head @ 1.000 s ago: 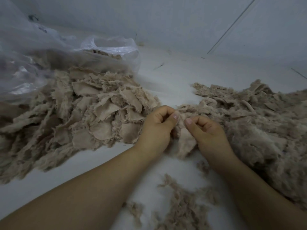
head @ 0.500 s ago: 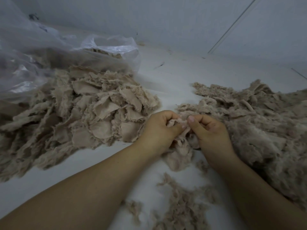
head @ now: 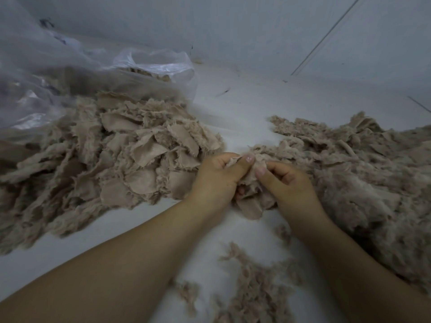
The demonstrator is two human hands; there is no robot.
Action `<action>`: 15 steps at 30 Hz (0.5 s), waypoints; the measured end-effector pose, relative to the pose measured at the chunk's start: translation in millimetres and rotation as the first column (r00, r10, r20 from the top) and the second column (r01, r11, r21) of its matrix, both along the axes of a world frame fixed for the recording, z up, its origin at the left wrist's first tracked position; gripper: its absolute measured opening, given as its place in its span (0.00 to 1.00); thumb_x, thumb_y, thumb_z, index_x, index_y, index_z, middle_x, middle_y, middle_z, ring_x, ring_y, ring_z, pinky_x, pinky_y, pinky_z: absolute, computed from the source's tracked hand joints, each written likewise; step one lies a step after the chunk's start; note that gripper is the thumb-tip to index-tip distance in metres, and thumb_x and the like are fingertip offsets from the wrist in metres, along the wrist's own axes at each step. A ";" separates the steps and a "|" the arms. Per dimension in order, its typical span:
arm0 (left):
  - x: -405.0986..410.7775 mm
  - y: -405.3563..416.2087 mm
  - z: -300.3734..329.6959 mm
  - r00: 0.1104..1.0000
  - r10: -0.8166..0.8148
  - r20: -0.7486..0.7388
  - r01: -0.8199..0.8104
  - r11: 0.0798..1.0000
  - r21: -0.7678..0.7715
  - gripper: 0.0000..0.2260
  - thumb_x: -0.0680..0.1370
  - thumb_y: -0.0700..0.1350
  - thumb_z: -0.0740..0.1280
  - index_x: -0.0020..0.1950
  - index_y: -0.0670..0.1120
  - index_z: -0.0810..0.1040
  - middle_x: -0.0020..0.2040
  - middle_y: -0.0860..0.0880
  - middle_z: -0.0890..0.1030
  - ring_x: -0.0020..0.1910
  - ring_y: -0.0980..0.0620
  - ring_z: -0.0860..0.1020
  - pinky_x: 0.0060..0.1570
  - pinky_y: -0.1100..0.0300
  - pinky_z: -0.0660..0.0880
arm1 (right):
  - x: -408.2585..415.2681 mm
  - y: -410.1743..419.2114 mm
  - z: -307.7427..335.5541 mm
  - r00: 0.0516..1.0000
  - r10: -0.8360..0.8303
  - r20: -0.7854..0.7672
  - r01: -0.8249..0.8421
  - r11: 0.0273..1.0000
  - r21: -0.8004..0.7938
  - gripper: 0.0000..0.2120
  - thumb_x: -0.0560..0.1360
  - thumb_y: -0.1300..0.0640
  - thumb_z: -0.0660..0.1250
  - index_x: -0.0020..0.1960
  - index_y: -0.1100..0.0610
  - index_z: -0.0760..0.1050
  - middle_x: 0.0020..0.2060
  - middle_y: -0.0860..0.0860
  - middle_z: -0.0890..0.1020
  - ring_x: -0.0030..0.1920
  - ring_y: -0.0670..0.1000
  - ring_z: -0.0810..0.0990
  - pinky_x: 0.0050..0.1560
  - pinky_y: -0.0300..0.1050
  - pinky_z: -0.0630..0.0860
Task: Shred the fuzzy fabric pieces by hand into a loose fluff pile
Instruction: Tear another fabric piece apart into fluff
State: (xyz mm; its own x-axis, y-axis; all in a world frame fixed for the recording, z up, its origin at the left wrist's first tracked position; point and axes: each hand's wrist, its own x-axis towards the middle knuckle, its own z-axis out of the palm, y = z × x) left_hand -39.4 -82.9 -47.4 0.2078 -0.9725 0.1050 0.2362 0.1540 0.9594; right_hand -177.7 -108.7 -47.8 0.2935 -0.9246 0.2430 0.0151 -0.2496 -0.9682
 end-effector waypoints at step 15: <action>5.1 -1.9 1.2 0.989 -0.125 0.084 0.125 0.992 0.002 0.07 0.70 0.45 0.77 0.44 0.46 0.81 0.38 0.48 0.81 0.36 0.54 0.79 0.36 0.63 0.75 | -2.5 -0.5 -1.5 0.999 0.002 0.038 -0.005 0.997 0.079 0.17 0.71 0.51 0.69 0.38 0.67 0.77 0.35 0.72 0.78 0.34 0.57 0.76 0.37 0.50 0.74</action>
State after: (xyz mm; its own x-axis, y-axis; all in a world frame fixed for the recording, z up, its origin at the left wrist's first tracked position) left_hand -34.3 -84.8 -46.2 0.0748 -0.9899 0.1203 0.1724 0.1316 0.9762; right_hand -180.2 -109.2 -49.3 0.2892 -0.9402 0.1801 0.0529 -0.1721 -0.9836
